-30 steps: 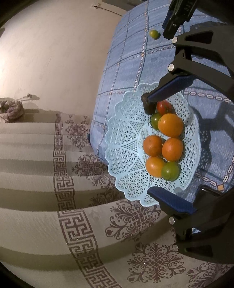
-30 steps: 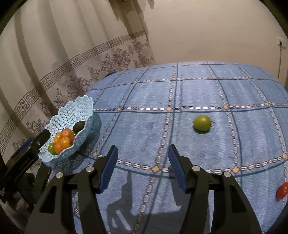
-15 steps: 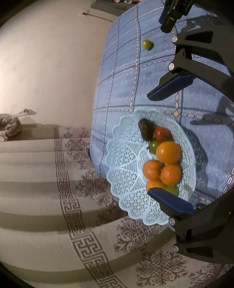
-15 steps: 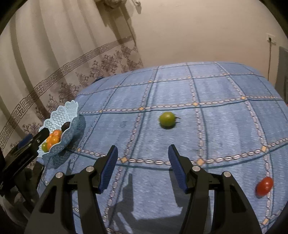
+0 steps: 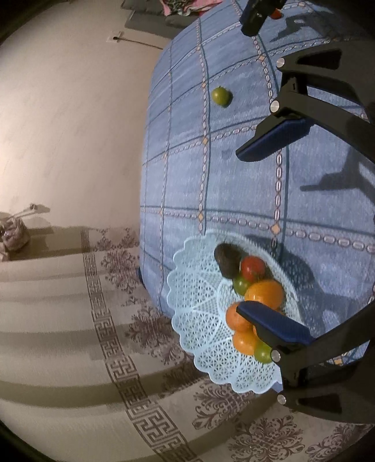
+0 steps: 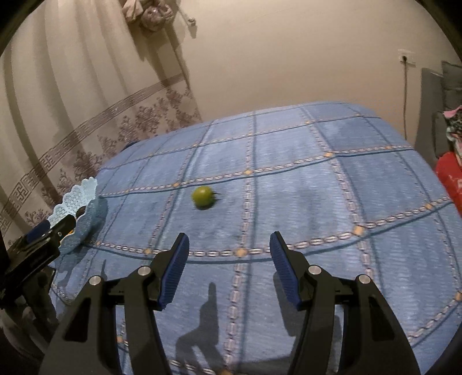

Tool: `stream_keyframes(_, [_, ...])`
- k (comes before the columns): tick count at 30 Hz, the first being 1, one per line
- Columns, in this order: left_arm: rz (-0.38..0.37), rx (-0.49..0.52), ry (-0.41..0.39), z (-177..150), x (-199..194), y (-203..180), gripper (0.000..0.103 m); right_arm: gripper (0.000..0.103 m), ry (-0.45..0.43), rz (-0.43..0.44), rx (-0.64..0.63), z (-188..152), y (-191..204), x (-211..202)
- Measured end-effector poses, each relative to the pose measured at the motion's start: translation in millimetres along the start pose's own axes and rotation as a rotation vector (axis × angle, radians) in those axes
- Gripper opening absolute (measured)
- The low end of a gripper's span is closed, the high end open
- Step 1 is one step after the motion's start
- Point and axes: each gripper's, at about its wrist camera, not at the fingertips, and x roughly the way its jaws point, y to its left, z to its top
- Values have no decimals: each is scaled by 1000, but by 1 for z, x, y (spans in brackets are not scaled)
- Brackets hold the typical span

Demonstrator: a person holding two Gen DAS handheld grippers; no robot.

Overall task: Organize fruits
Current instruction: 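Move the right tool toward the last red tomato while the left tool approaches the green tomato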

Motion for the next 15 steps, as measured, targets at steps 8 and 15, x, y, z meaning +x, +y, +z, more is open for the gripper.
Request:
stream_keyframes(8, [-25, 52, 8, 0, 0, -27, 99, 58, -11, -77, 33, -10, -41, -18])
stream_keyframes(15, [-52, 95, 21, -2, 3, -51, 99, 58, 17, -205, 27, -24, -69, -23])
